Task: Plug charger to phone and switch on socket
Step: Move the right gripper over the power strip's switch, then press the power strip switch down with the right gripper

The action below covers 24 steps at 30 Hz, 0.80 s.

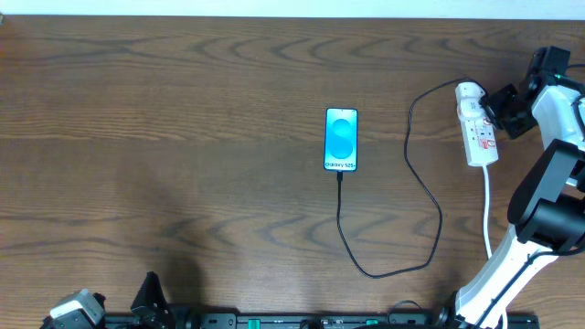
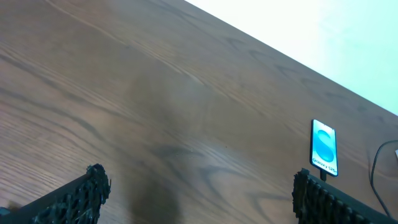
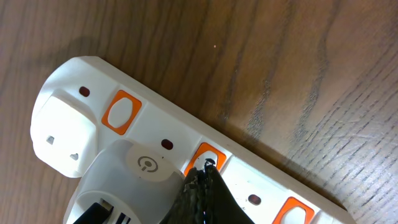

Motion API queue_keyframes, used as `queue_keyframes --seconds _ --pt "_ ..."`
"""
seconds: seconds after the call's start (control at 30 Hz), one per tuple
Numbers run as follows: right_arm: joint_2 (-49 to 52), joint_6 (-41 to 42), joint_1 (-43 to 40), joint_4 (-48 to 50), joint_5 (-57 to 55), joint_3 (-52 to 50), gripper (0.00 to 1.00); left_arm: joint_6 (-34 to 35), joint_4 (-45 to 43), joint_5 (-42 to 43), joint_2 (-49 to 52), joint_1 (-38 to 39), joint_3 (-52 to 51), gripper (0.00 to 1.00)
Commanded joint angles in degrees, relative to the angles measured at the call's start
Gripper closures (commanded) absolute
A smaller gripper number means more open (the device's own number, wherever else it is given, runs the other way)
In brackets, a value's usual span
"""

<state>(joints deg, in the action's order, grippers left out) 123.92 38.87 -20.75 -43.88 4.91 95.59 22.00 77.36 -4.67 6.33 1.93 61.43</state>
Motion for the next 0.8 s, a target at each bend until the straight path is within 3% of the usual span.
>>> queue_keyframes --seconds 0.0,0.47,0.77 --pt "2.45 0.94 0.83 -0.02 0.22 1.11 0.99 -0.74 -0.02 -0.52 -0.28 -0.09 0.13 0.04" --pt "5.75 -1.99 3.67 -0.79 -0.57 1.14 0.99 -0.74 -0.02 -0.52 -0.28 -0.09 0.13 0.04" --pt "-10.21 -6.95 2.95 -3.50 -7.91 1.14 0.99 -0.74 -0.02 -0.52 -5.35 2.23 0.13 0.04"
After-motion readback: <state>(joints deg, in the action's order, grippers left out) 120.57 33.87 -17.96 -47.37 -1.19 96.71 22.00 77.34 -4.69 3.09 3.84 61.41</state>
